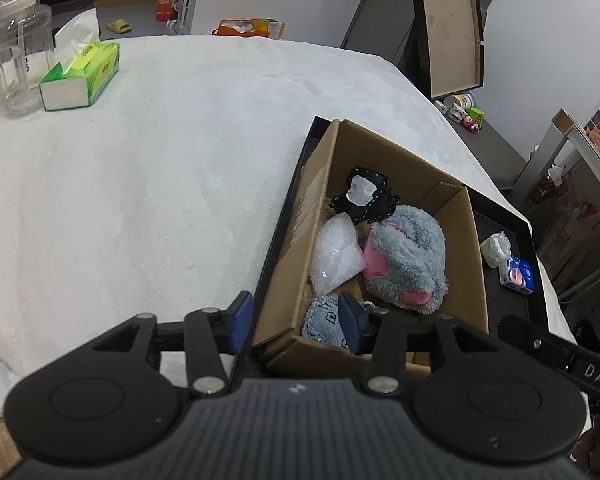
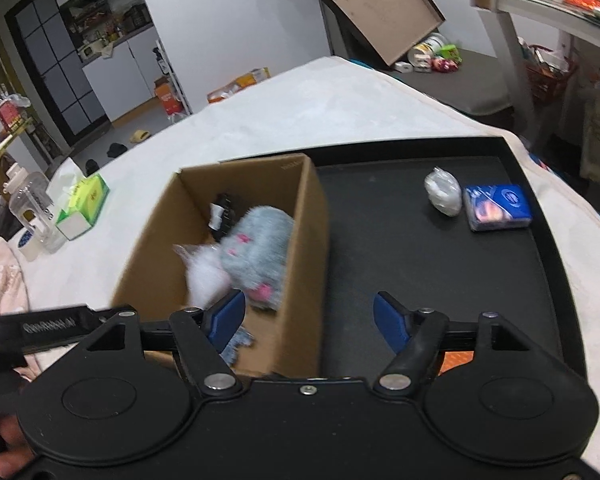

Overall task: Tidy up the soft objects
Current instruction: 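Move the right tool to the burger plush and grasp it, then carry the burger plush with the right tool over the box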

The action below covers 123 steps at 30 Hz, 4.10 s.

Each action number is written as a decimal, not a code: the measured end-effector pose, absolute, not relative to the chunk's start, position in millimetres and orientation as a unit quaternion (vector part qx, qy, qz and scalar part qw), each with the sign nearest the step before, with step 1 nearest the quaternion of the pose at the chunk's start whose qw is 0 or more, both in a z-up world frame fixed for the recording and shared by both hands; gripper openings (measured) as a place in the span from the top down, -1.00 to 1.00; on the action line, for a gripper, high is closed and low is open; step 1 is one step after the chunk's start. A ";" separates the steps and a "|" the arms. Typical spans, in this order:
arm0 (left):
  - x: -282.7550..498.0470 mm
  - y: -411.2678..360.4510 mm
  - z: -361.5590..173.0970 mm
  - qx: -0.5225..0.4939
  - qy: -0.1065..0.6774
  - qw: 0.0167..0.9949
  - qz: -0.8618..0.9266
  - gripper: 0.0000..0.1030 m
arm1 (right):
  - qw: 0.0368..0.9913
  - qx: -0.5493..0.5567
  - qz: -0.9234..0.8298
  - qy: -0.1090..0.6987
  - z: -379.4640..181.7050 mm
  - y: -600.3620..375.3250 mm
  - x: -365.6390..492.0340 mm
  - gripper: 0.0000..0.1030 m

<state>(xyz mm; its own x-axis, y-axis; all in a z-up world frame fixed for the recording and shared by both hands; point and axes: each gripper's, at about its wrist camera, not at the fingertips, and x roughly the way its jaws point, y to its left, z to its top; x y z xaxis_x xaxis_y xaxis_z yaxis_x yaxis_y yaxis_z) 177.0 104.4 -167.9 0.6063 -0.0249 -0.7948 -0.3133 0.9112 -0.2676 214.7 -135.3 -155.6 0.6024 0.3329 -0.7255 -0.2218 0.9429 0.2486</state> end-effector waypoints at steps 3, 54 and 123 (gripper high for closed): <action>178.8 97.4 -167.1 -0.182 0.440 0.876 0.079 0.01 | 0.891 0.070 0.149 0.424 -161.7 -146.7 215.4 -0.38; 207.3 52.0 -160.2 -0.106 0.461 0.872 0.128 -0.40 | 0.882 0.108 0.067 0.454 -238.0 -231.1 239.4 0.17; 181.9 125.3 -184.6 -0.236 0.427 0.871 0.050 0.69 | 0.900 0.052 0.171 0.397 -124.1 -74.0 236.1 0.15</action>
